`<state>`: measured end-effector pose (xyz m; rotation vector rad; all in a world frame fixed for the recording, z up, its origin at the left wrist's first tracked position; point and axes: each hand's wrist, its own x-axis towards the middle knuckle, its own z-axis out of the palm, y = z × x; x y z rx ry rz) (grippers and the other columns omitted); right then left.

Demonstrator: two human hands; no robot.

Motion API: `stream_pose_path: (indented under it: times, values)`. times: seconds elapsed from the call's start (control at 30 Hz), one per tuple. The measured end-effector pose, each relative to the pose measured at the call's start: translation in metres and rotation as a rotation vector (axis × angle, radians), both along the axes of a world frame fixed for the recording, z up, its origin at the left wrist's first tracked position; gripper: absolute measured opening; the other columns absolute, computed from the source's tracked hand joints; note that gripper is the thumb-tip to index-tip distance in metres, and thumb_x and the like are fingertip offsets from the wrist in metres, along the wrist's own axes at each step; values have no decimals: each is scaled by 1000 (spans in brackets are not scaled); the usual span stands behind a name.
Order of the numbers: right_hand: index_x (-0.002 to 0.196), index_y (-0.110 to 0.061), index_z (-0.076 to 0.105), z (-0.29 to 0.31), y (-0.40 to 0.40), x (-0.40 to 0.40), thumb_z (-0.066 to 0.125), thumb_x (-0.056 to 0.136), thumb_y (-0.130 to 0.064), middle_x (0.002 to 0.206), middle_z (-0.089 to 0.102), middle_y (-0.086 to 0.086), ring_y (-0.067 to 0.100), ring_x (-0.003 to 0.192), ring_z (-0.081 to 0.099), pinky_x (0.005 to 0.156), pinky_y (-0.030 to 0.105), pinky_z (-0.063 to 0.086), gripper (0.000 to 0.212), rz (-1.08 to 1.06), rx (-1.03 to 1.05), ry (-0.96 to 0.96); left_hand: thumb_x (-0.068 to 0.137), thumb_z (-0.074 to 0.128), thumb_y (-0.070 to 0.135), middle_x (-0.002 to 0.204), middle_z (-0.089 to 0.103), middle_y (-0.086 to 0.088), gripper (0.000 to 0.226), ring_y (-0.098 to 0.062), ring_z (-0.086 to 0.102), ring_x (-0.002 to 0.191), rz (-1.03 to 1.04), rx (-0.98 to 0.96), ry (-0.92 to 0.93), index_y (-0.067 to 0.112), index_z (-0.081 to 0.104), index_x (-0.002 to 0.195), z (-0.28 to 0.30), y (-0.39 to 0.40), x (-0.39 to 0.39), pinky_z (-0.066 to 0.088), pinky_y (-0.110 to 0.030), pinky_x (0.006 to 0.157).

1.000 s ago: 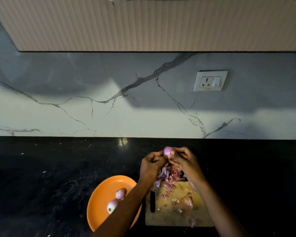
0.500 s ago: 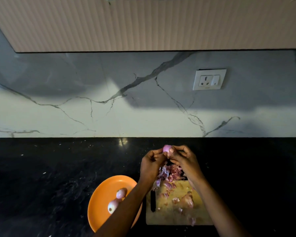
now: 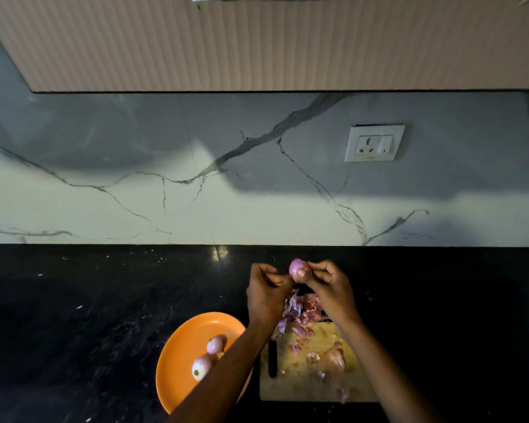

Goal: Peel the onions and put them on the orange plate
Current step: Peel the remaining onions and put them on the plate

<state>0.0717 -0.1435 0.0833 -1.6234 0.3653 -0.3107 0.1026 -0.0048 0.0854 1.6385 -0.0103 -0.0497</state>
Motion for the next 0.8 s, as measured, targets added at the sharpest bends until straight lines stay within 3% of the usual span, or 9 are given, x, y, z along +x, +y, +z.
stream_pose_path:
  times: [0.13, 0.3, 0.47, 0.53, 0.57, 0.63, 0.8]
  values:
    - [103, -20, 68, 1, 0, 1, 80, 84, -29, 98, 78, -2, 11, 96, 73, 84, 29, 57, 24, 28, 17, -2, 77, 85, 15, 82, 73, -6, 41, -10, 70, 74, -20, 53, -30, 22, 50, 97, 1, 3, 5, 52, -14, 63]
    - [108, -14, 66, 4, -10, -1, 76, 79, -41, 106, 76, 6, 20, 101, 73, 90, 38, 57, 40, 75, 114, -2, 79, 79, 5, 78, 67, 0, 35, -4, 64, 68, -56, 59, -8, 16, 51, 95, -3, 15, 18, 54, -20, 65]
    - [117, -5, 62, 7, -13, -3, 64, 94, -29, 96, 76, 8, 15, 84, 74, 74, 25, 55, 34, 140, 244, 48, 90, 71, 10, 89, 68, -9, 16, -25, 66, 84, -182, -23, 108, 13, 59, 100, -8, 22, 28, 56, -40, 79]
    - [118, -2, 60, 6, -13, -3, 59, 99, -23, 97, 74, 11, 15, 83, 72, 74, 24, 55, 29, 141, 291, 47, 95, 64, 23, 99, 69, -16, 11, -35, 67, 97, -229, -102, 170, 14, 65, 100, -6, 20, 27, 54, -47, 87]
    - [119, -1, 60, 6, -12, -3, 57, 100, -22, 99, 73, 12, 16, 85, 72, 76, 25, 55, 28, 146, 306, 46, 96, 63, 32, 102, 69, -18, 19, -35, 68, 99, -258, -114, 197, 14, 67, 98, -5, 18, 27, 54, -47, 88]
    - [120, -3, 61, 8, -10, -3, 56, 100, -20, 107, 72, 14, 19, 92, 72, 80, 26, 56, 27, 171, 309, 47, 99, 60, 39, 98, 70, -15, 27, -28, 70, 93, -300, -50, 183, 13, 66, 95, -1, 12, 24, 55, -44, 86]
    - [126, -12, 62, 7, -11, -4, 59, 98, -19, 123, 69, 10, 21, 110, 70, 90, 30, 56, 29, 195, 285, 49, 96, 66, 23, 81, 69, 2, 15, -4, 67, 74, -244, -3, 53, 10, 65, 90, -3, 7, 22, 53, -21, 70]
